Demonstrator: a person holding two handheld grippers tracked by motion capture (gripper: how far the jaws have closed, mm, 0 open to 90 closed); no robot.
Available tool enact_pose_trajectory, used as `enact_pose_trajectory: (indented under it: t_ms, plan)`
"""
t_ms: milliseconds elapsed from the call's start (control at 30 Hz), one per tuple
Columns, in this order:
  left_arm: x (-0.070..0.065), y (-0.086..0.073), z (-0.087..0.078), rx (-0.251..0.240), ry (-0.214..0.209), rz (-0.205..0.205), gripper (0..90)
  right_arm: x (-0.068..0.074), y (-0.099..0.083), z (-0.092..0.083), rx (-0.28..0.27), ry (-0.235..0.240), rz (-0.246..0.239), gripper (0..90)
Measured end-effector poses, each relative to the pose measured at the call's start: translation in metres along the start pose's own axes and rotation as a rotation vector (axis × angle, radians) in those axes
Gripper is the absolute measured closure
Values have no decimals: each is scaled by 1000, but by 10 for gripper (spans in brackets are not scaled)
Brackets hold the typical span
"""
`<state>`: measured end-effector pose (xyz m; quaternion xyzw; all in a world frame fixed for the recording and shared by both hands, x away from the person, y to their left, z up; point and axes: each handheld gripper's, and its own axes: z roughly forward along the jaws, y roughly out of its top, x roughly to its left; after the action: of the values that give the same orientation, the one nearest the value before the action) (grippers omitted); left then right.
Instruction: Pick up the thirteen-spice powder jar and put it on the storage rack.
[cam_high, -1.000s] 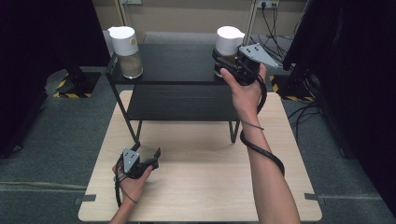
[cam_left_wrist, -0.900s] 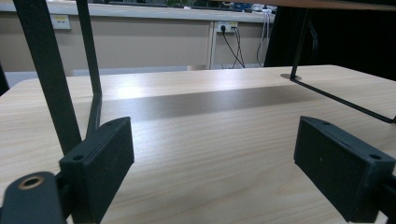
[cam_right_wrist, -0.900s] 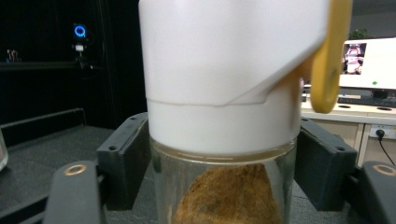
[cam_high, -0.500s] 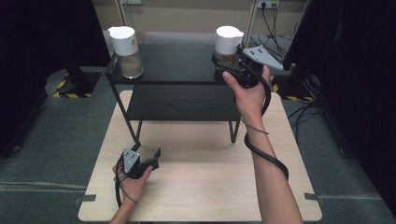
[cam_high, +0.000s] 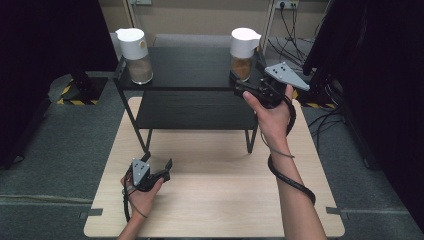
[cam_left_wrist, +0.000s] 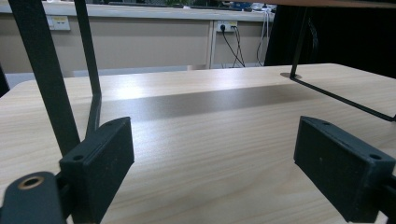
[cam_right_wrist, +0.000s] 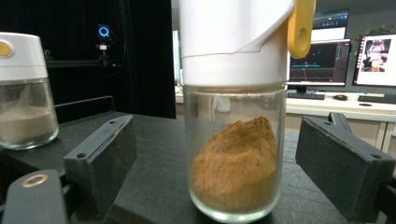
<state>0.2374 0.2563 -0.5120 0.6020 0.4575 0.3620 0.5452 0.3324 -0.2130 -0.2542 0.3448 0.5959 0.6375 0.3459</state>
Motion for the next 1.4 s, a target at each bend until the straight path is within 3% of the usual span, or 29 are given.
enact_pose_trajectory:
  t_ms: [767,1400]
  plan:
    - [0,0,0,-2,0,2,117,12,-22,-49,54,59,-88,118]
    - [-1,0,0,-3,1,6,117,4,-71,-85,167,68,-104,118]
